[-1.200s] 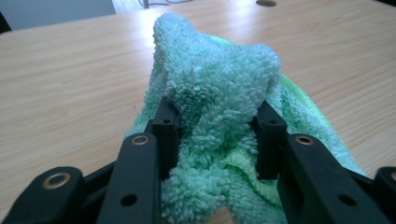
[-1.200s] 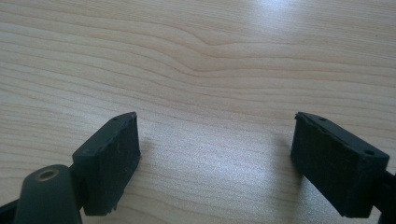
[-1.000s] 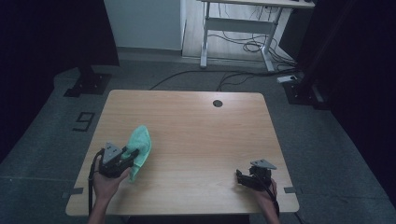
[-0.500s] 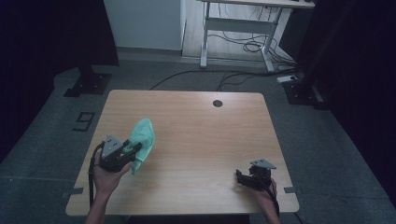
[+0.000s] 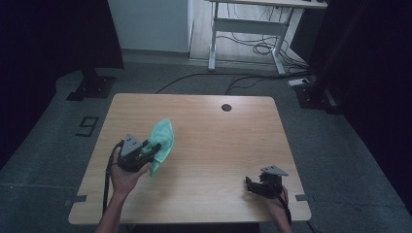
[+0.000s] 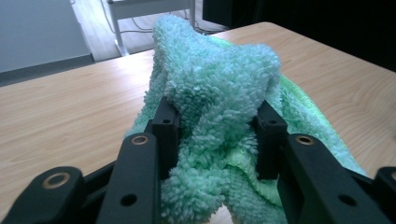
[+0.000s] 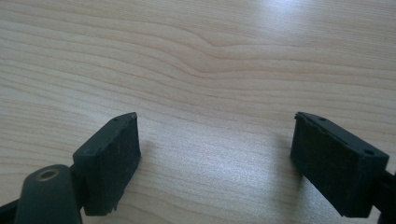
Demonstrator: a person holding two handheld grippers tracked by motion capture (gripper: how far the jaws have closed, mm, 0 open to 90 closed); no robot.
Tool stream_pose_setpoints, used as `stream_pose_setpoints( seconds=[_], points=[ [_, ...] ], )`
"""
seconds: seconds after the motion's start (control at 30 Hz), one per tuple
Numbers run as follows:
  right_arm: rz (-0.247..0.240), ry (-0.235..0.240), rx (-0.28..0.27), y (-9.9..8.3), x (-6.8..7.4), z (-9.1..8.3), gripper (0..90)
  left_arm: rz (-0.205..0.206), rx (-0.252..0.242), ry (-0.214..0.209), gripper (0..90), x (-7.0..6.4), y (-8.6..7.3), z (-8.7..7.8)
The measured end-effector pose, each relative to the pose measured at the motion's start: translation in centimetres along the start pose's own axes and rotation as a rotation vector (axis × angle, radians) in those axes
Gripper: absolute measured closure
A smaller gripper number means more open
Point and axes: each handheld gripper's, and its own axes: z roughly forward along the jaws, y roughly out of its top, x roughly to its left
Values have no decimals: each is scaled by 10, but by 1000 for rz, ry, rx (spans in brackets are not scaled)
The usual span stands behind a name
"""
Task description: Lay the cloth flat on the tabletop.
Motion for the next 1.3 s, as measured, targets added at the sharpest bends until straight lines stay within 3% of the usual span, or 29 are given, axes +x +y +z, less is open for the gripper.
stream_pose_setpoints(
  seconds=[0.27,0.57,1.3],
  points=[
    [-5,0,-2,0,-1,0,173,11,5,-17,611,-7,6,9],
    [-15,1,0,0,0,0,176,-4,13,-37,612,-10,5,18],
    [-27,10,2,0,2,0,175,3,49,-90,610,-26,17,63]
  ],
)
